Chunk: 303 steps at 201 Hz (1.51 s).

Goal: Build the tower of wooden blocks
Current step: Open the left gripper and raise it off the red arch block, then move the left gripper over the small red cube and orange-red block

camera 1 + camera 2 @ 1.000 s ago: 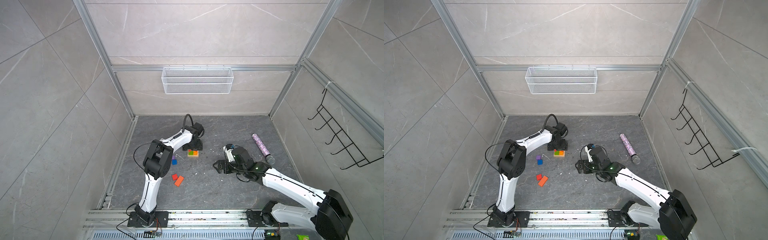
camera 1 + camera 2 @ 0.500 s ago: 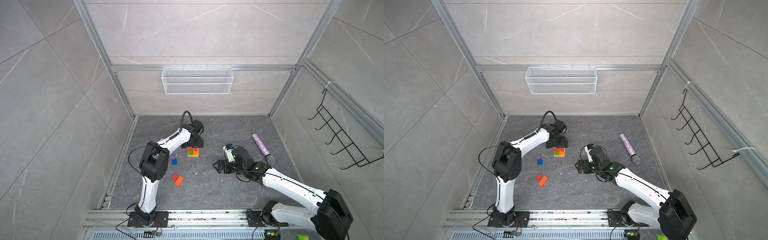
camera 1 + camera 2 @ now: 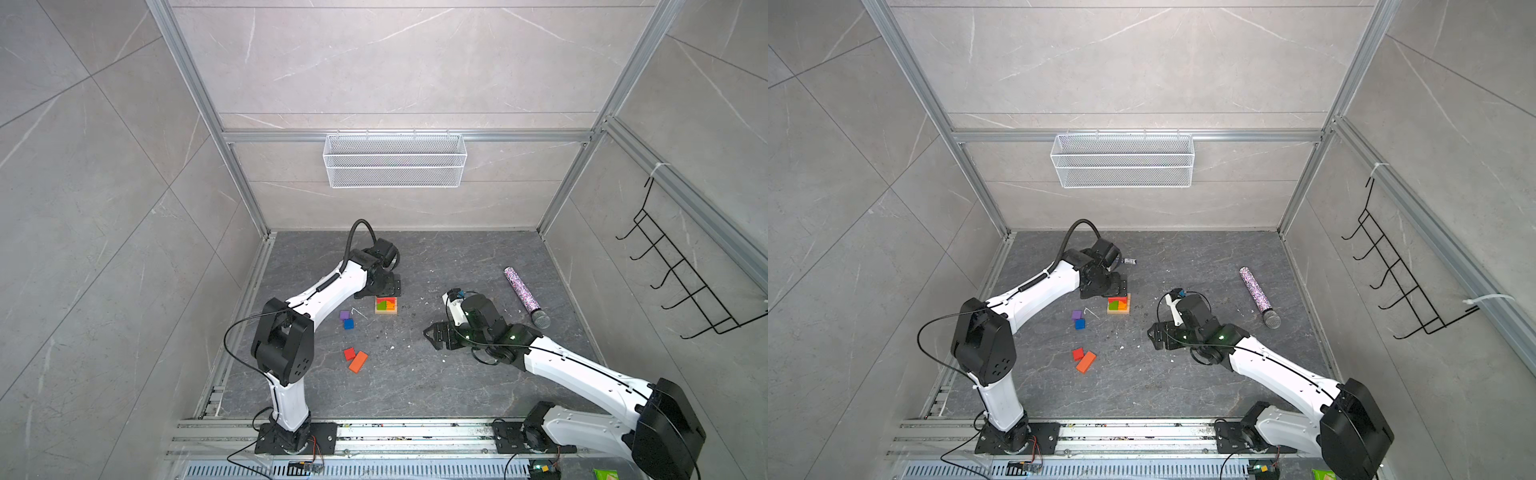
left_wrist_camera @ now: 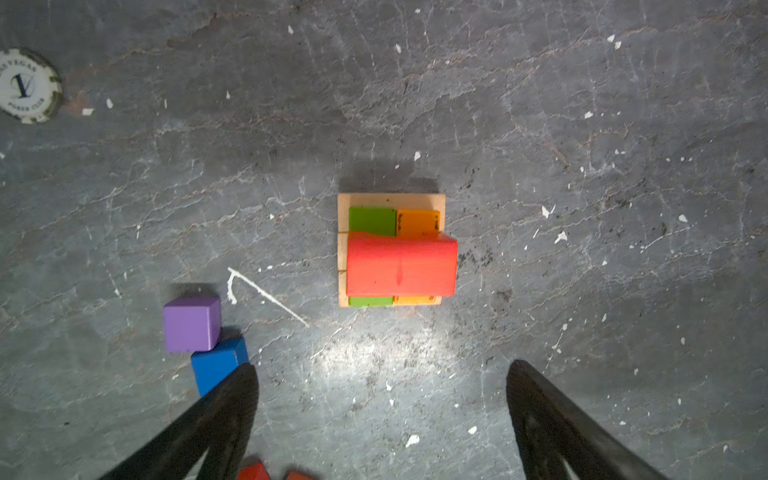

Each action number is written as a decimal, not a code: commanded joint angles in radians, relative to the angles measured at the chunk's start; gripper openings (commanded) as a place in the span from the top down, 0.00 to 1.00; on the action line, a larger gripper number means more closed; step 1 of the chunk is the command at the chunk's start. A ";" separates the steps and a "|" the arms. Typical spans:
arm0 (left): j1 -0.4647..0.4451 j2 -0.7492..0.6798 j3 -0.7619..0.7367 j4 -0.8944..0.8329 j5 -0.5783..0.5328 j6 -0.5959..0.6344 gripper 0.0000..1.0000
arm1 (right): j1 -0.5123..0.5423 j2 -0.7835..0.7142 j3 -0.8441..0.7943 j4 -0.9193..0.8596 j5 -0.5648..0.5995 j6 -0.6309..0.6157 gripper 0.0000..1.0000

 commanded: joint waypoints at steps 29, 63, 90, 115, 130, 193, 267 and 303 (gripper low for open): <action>-0.003 -0.193 -0.160 -0.034 0.020 -0.140 0.05 | 0.031 0.020 0.047 -0.018 0.030 -0.025 0.11; -0.014 -0.344 -0.335 0.037 0.044 -0.338 0.04 | 0.037 0.037 0.039 0.012 0.042 -0.008 0.11; -0.053 -0.442 -0.424 0.018 -0.021 -0.535 0.05 | 0.039 0.052 0.037 0.032 0.042 0.001 0.11; -0.106 -0.515 -0.485 -0.004 -0.064 -0.701 0.06 | 0.042 0.058 0.030 0.049 0.046 0.007 0.12; -0.131 -0.547 -0.531 -0.025 -0.083 -0.829 0.07 | 0.043 0.062 0.027 0.056 0.049 0.011 0.12; -0.179 -0.557 -0.680 0.029 -0.038 -1.050 0.09 | 0.049 0.058 0.002 0.062 0.065 0.020 0.12; -0.188 -0.501 -0.719 0.051 -0.041 -1.109 0.10 | 0.053 0.061 -0.004 0.055 0.072 0.014 0.13; -0.187 -0.477 -0.735 0.080 -0.025 -1.142 0.11 | 0.056 0.058 -0.004 0.047 0.078 0.008 0.13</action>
